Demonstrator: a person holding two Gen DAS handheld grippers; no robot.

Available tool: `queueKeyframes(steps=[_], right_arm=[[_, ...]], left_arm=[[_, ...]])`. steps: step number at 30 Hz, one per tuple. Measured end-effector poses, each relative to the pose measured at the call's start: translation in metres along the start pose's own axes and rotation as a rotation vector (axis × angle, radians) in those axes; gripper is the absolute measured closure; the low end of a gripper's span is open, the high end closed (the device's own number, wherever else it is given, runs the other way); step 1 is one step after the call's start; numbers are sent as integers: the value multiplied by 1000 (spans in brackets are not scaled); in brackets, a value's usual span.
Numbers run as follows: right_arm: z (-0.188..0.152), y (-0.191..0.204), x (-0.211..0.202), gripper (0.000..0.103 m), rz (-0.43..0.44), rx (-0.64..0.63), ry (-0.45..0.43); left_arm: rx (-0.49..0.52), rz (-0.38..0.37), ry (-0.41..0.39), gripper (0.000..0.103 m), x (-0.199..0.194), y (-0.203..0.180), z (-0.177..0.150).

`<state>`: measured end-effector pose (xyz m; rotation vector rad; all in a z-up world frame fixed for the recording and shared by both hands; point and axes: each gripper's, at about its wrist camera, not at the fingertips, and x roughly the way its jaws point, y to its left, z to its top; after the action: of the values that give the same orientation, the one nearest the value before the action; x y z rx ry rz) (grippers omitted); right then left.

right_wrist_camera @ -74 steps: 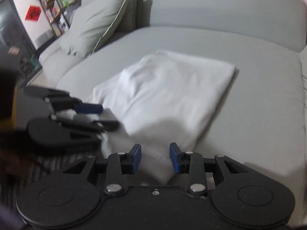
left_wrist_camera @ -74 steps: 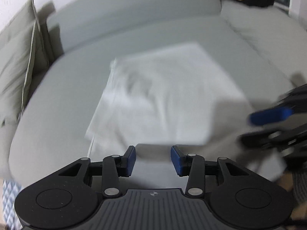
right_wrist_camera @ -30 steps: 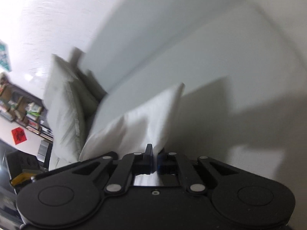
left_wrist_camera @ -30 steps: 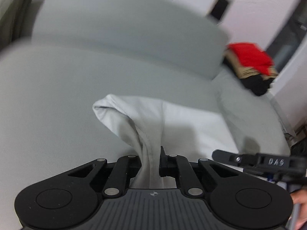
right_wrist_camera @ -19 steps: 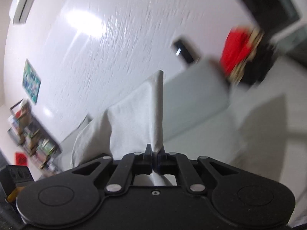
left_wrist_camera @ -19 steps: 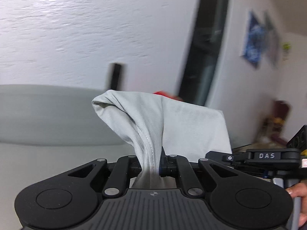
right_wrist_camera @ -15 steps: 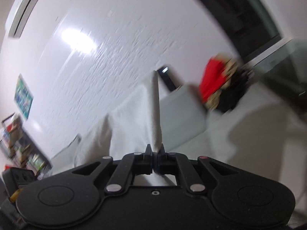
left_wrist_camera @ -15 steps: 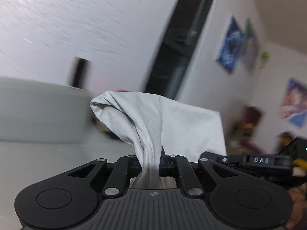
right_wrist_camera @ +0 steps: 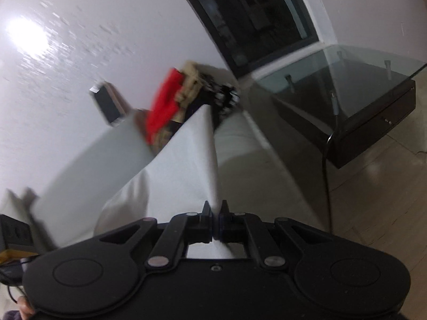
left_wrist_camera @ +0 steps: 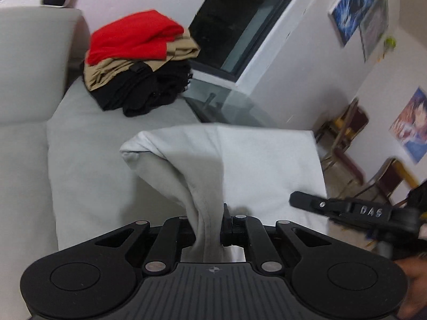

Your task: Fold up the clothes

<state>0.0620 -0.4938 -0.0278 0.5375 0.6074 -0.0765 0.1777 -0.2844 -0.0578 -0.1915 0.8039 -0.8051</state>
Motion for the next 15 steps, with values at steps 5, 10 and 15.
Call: queueKeyframes(steps=[5, 10, 15], right_arm=[[-7, -16, 26, 72, -307, -67, -71], [-30, -36, -27, 65, -280, -34, -117], [-53, 0, -37, 85, -133, -140, -13]], left_arm=[[-160, 247, 50, 64, 16, 53, 5], [-148, 387, 22, 74, -41, 71, -20], [29, 241, 27, 74, -42, 10, -34]])
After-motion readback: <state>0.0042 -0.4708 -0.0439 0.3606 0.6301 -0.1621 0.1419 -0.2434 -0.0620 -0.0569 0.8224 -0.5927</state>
